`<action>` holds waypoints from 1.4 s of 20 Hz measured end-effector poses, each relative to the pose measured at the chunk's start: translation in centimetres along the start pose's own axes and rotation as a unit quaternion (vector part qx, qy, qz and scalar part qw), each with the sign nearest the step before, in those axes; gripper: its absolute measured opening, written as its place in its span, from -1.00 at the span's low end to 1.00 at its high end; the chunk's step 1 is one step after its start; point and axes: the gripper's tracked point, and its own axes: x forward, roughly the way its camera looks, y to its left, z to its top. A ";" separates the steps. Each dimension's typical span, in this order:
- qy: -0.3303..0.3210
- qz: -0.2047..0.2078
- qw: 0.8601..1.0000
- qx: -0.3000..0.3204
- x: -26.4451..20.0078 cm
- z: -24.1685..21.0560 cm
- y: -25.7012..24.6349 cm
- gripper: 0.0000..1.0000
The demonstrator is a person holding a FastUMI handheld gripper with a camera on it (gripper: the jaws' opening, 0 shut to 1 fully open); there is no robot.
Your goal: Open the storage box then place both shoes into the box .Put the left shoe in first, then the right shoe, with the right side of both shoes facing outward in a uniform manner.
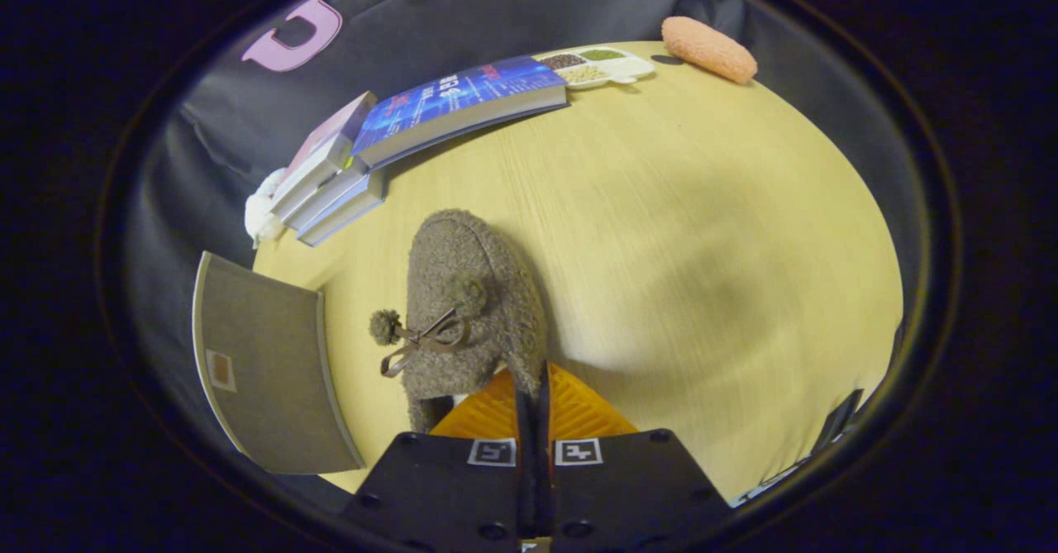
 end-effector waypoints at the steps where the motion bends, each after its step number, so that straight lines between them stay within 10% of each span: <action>1: -0.005 0.010 1.000 0.007 -0.4 0.2 0.5 -0.93; 16: -0.037 0.206 0.978 -0.016 -13.9 2.3 25.4 -0.93; 28: -0.010 0.100 0.994 -0.052 -9.1 -5.1 28.0 -0.89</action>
